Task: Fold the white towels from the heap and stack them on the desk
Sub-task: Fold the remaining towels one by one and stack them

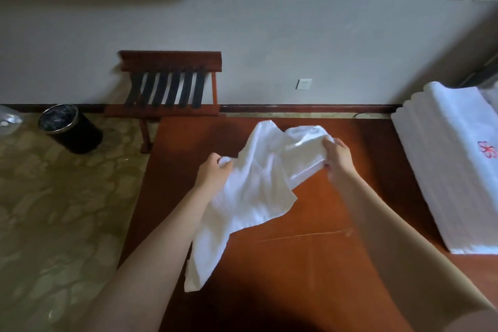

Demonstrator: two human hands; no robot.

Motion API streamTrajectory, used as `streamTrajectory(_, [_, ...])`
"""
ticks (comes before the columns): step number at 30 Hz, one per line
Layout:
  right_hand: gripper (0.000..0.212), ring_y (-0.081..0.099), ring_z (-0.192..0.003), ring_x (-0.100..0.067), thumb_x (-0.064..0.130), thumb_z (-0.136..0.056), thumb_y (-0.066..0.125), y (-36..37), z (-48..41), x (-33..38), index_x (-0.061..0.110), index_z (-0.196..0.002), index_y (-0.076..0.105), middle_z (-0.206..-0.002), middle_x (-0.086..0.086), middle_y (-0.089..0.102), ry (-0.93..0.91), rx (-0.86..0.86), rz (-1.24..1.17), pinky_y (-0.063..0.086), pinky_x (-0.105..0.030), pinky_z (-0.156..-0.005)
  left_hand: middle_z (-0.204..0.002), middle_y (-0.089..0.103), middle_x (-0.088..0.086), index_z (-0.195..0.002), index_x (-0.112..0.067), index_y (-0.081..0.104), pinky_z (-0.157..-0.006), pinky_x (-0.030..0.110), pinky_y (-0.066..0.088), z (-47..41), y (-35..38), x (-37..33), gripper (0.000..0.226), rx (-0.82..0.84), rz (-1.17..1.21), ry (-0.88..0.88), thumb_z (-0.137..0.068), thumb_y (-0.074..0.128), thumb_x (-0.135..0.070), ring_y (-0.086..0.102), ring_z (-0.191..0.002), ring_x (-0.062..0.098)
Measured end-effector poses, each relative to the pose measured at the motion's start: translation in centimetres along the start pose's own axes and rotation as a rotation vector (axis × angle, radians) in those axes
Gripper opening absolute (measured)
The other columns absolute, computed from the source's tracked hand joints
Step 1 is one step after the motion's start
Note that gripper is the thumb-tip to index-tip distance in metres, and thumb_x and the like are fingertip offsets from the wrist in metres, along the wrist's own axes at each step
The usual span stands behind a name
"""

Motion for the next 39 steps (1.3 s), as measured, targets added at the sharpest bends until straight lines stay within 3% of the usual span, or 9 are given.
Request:
streamTrajectory(5, [0.023, 0.051, -0.064, -0.022, 0.027, -0.088, 0.061, -7.9, 0.1, -3.0, 0.016, -0.069, 0.055, -0.068, -0.004, 0.053, -0.029, -0.168, 0.268, 0.038, -0.027, -0.054, -0.103, 0.063, 0.011, -0.1, -0.01, 0.06, -0.069, 0.031, 0.043, 2.1, 5.8, -2.7, 0.026, 0.402, -0.361, 0.111, -0.092, 0.05, -0.032, 0.06, -0.094, 0.029])
streamTrajectory(9, [0.026, 0.049, -0.059, -0.02, 0.028, -0.079, 0.067, -13.2, 0.7, -6.7, 0.014, -0.065, 0.05, -0.063, 0.0, 0.05, 0.084, -0.165, 0.738, 0.033, -0.028, -0.05, -0.101, 0.052, 0.01, -0.081, -0.014, 0.051, -0.062, 0.027, 0.038, 4.4, 10.1, -4.3, 0.016, 0.59, -0.619, 0.228, -0.09, 0.053, -0.027, 0.052, -0.088, 0.026])
streamTrajectory(12, [0.016, 0.054, -0.064, -0.022, 0.028, -0.076, 0.058, -16.4, 1.2, -8.8, 0.013, -0.073, 0.054, -0.069, 0.0, 0.056, 0.136, -0.169, 0.965, 0.035, -0.025, -0.051, -0.118, 0.046, 0.004, -0.115, -0.014, 0.051, -0.083, 0.031, 0.041, 5.1, 12.0, -6.1, 0.038, 0.478, -0.567, 0.252, -0.087, 0.055, -0.04, 0.049, -0.112, 0.026])
streamTrajectory(17, [0.012, 0.053, -0.069, -0.02, 0.03, -0.084, 0.057, -21.0, 0.8, -9.8, 0.019, -0.089, 0.056, -0.075, 0.003, 0.055, 0.172, -0.084, 1.221, 0.034, -0.022, -0.049, -0.145, 0.032, 0.008, -0.146, -0.015, 0.029, -0.09, 0.031, 0.035, 5.2, 15.4, -8.3, 0.071, 0.486, -0.377, 0.205, -0.087, 0.056, -0.044, 0.039, -0.129, 0.026])
streamTrajectory(22, [0.012, 0.055, -0.08, -0.022, 0.026, -0.086, 0.056, -22.9, -1.1, -9.6, 0.016, -0.092, 0.055, -0.087, -0.001, 0.056, 0.167, 0.159, 1.285, 0.034, -0.025, -0.054, -0.141, 0.042, 0.005, -0.141, -0.013, 0.037, -0.099, 0.036, 0.041, 5.3, 19.1, -10.0, 0.071, 0.506, -0.285, 0.183, -0.084, 0.061, -0.049, 0.044, -0.126, 0.024])
streamTrajectory(29, [0.064, 0.05, -0.116, -0.019, 0.046, -0.082, 0.067, -20.6, -1.9, -9.4, 0.022, -0.138, 0.045, -0.132, -0.001, 0.048, -0.107, 0.295, 1.162, 0.047, -0.031, -0.088, -0.134, 0.048, 0.006, -0.137, -0.016, 0.041, -0.096, 0.041, 0.045, 5.0, 23.5, -11.9, 0.068, 0.39, -0.503, 0.168, -0.083, 0.057, -0.054, 0.049, -0.12, 0.029])
streamTrajectory(33, [0.089, 0.039, -0.126, -0.026, 0.065, -0.078, 0.063, -17.7, -0.6, -11.2, 0.019, -0.146, 0.028, -0.142, -0.004, 0.035, -0.137, 0.423, 1.416, 0.042, -0.041, -0.1, -0.119, 0.061, 0.008, -0.12, -0.012, 0.057, -0.081, 0.031, 0.05, 5.0, 24.0, -11.9, 0.042, 0.347, -0.461, 0.171, -0.092, 0.05, -0.043, 0.06, -0.101, 0.027])
streamTrajectory(36, [0.071, 0.051, -0.11, -0.026, 0.052, -0.084, 0.064, -16.8, -1.1, -11.2, 0.016, -0.135, 0.031, -0.125, -0.007, 0.05, -0.152, 0.369, 1.457, 0.045, -0.036, -0.088, -0.107, 0.065, 0.014, -0.104, -0.008, 0.062, -0.077, 0.033, 0.047, 4.5, 21.0, -12.5, 0.04, 0.068, -0.445, 0.183, -0.094, 0.047, -0.043, 0.06, -0.099, 0.032])
streamTrajectory(39, [0.022, 0.059, -0.079, -0.023, 0.022, -0.091, 0.055, -16.9, -2.1, -10.8, 0.019, -0.105, 0.038, -0.084, -0.001, 0.056, -0.142, 0.387, 1.36, 0.039, -0.028, -0.056, -0.102, 0.065, 0.016, -0.096, -0.005, 0.061, -0.075, 0.036, 0.046, 4.2, 16.9, -11.8, 0.038, -0.147, -0.552, 0.193, -0.096, 0.045, -0.039, 0.06, -0.098, 0.034])
Point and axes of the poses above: each hand's wrist, its own z-axis away from the middle knuckle, its own y-axis out of the palm, x = y × z, the point moved 2 cm from there along -z, towards the middle knuckle
